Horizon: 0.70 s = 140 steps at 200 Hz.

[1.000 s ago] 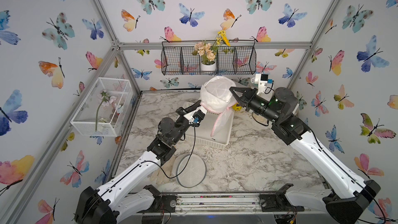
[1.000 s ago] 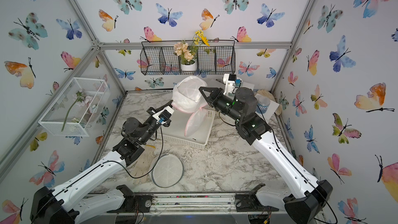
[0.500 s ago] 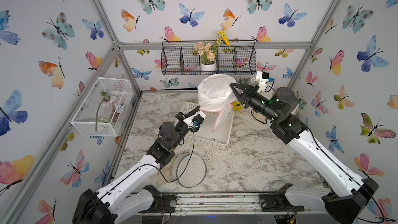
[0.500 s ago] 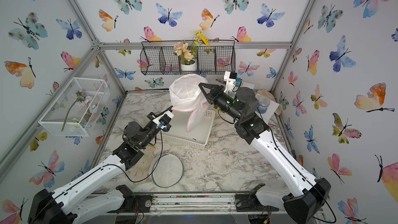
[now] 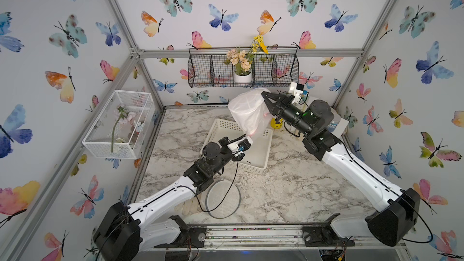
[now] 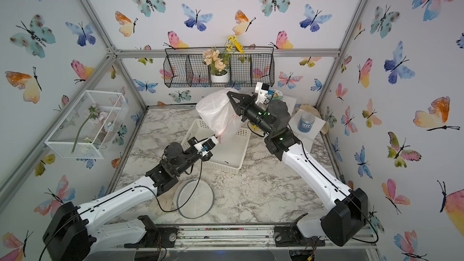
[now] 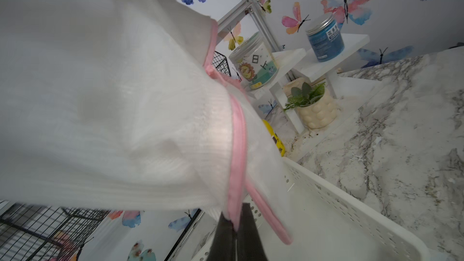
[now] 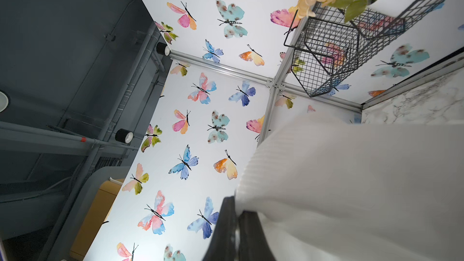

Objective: Turn the laundry bag inside out
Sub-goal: Turn over the laundry bag.

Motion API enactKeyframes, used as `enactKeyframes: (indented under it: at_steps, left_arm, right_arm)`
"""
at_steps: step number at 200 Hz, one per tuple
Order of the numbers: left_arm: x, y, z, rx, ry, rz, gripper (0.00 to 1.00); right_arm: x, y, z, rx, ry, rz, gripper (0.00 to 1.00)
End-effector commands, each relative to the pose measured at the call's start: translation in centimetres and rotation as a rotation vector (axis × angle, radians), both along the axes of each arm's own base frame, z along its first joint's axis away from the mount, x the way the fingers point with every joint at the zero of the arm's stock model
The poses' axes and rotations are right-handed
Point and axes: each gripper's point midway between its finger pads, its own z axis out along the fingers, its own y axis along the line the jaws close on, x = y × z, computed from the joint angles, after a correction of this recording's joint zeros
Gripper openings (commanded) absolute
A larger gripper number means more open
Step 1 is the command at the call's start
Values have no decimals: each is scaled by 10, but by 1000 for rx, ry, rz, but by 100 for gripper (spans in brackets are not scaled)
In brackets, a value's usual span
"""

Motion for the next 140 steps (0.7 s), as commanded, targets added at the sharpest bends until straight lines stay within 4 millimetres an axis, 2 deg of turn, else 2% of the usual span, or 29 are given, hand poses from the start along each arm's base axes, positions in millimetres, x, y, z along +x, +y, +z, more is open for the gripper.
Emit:
enactKeyframes:
  at_steps: [1, 16, 52, 75, 90, 111, 140]
  left_arm:
    - [-16, -28, -7, 21, 34, -124, 0]
    - [-15, -26, 0, -9, 35, -106, 0]
    - [-13, 9, 40, -97, -48, 19, 29]
    - [-13, 37, 51, -110, -58, 87, 40]
    - [-15, 48, 48, -91, -34, 104, 46]
    - [-19, 51, 43, -57, -24, 97, 48]
    - [-23, 39, 60, -61, -83, 38, 55]
  right_arm:
    - [-10, -7, 24, 69, -68, 16, 2]
    - [-9, -9, 17, 38, -59, -8, 3]
    - [-2, -17, -14, -130, -24, -91, 2]
    - [0, -24, -33, -216, 5, -133, 2]
    - [2, -28, -41, -246, 22, -150, 2]
    - [3, -31, -45, -257, 35, -156, 2]
    - [3, -32, -44, -262, 38, -157, 2]
